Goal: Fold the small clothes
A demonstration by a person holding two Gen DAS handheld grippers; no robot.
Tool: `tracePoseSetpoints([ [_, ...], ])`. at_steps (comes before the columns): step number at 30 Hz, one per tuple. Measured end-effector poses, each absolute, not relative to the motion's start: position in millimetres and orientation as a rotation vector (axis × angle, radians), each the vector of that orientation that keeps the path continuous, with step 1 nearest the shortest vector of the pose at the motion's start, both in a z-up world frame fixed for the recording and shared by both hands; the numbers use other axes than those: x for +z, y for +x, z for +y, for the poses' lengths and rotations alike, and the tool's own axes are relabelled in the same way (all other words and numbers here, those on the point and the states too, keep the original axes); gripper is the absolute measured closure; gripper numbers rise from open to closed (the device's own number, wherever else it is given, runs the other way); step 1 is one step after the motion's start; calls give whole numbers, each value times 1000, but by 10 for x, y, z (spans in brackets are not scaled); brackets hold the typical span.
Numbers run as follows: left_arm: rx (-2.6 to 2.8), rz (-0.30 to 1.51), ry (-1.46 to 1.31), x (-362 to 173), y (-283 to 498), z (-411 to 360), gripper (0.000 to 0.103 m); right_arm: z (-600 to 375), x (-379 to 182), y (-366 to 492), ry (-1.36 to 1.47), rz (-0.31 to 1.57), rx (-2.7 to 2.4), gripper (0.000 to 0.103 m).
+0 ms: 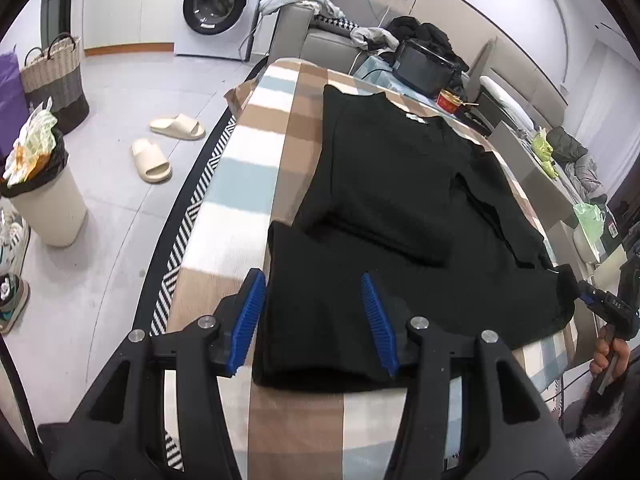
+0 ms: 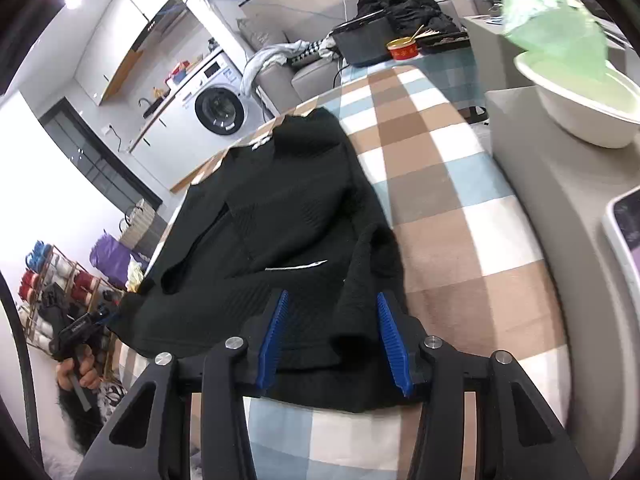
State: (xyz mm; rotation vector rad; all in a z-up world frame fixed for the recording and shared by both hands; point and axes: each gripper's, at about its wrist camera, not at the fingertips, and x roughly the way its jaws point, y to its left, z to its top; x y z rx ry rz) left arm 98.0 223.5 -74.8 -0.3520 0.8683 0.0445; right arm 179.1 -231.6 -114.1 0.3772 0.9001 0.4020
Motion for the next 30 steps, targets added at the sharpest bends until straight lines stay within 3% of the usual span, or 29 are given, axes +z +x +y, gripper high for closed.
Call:
tracePoseSetpoints([
  [16,14,875,-539,-1010,899,2321,56,-2186,-1391,1869,409,969,433,56],
  [17,16,869,-555,-1016,937,2336,57,-2193,-1402,1873,420,967,431,56],
  [19,24,853,-573,-1036,1009,2348,74,-2207,-1447,1916,457,955,407,56],
  [20,27,854,-571,-1042,1049,2345,86,-2220,-1466,1938,470,956,397,61],
  [21,30,849,-568,-1044,1084,2339,94,-2233,-1502,1973,488,959,369,79],
  [23,23,819,-578,-1008,1121,2333,97,-2271,-1508,1992,498,947,326,96],
  [30,2,688,-574,-595,1142,2362,98,-2430,-991,1931,558,752,375,98],
])
